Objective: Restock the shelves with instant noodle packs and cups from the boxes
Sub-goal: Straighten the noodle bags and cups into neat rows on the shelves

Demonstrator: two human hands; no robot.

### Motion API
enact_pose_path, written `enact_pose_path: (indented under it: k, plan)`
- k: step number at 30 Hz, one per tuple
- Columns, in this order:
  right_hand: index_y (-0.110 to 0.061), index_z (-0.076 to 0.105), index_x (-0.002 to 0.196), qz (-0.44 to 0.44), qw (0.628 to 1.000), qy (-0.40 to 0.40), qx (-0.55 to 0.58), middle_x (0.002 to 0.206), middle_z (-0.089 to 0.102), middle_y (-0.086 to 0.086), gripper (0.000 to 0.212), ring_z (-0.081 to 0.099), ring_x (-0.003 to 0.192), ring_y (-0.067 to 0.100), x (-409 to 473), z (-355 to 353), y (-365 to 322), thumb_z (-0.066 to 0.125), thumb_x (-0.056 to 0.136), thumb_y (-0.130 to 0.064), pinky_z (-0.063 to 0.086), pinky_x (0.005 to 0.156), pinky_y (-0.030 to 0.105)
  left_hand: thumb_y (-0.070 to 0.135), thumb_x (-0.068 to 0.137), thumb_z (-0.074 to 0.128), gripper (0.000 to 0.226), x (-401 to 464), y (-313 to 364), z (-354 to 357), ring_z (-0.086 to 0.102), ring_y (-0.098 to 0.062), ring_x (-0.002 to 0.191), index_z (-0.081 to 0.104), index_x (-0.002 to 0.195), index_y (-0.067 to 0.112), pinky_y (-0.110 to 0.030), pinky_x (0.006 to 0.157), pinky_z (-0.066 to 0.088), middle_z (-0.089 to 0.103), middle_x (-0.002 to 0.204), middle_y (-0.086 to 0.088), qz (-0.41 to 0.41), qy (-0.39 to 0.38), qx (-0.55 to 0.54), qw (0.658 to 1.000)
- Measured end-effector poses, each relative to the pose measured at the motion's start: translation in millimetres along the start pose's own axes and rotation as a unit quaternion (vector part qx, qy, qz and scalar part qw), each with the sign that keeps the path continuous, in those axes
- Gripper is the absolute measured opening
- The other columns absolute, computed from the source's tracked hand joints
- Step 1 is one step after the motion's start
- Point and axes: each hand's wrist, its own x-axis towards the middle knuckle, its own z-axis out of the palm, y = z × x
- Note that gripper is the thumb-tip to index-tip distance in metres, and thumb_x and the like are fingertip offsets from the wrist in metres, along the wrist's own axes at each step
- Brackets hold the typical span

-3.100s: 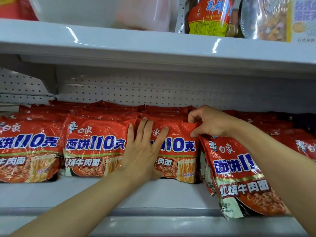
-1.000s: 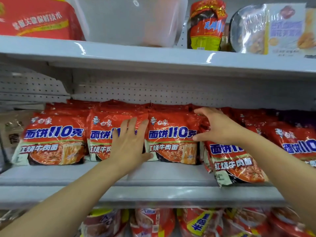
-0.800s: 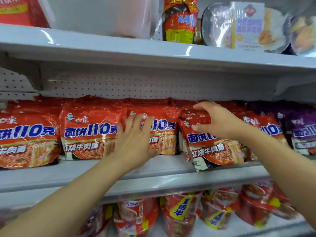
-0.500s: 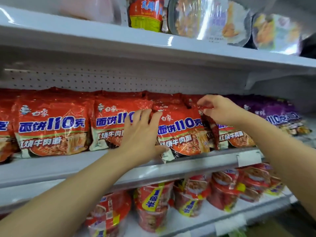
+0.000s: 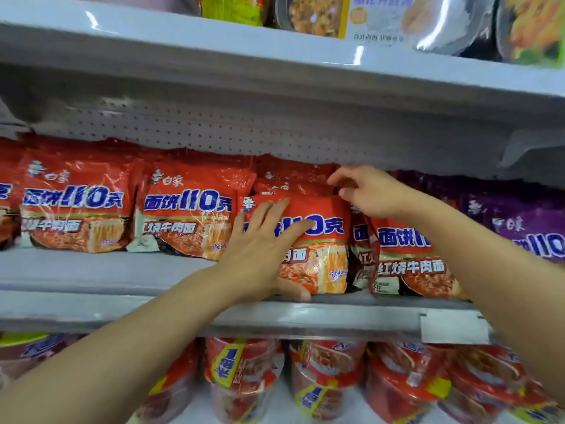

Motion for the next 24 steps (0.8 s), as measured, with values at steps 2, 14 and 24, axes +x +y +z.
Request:
enact_pose_path:
  k: [2, 14, 24]
  plan:
    - [-0.018, 0.056, 0.128, -0.012, 1.000, -0.011, -0.015, 0.132, 0.055, 0.002, 0.031, 0.051, 0.101, 0.014, 9.6, 1.5, 4.4, 0.048, 0.098, -0.014, 0.035, 0.085, 0.021, 0.081, 0.066, 0.052, 0.107, -0.4, -1.4, 1.0, -0.020, -0.021, 0.144, -0.008, 0.147, 0.045, -0.053, 0.114, -0.009, -0.023, 0.156, 0.004, -0.002, -0.003, 0.006, 1.000]
    - [-0.012, 0.062, 0.120, 0.036, 0.980, -0.185, -0.060, 0.122, 0.061, 0.003, 0.029, 0.056, 0.105, 0.018, 58.0, 0.0, 1.0, 0.054, 0.096, -0.026, 0.042, 0.088, 0.028, 0.063, 0.066, 0.070, 0.090, 19.9, 3.5, 0.6, -0.022, -0.014, 0.143, 0.016, 0.133, 0.038, -0.047, 0.115, -0.011, -0.020, 0.154, 0.011, 0.013, 0.007, -0.055, 0.998]
    - [-0.027, 0.066, 0.085, 0.017, 0.989, -0.142, 0.038, 0.099, 0.064, -0.005, 0.018, 0.059, 0.093, 0.012, 57.1, -1.0, 7.1, 0.061, 0.090, -0.010, 0.045, 0.068, 0.021, 0.080, 0.061, 0.060, 0.115, 29.6, -6.5, 14.7, -0.027, -0.019, 0.141, -0.011, 0.143, 0.041, -0.049, 0.109, -0.018, -0.027, 0.153, 0.005, 0.034, 0.097, 0.054, 0.993]
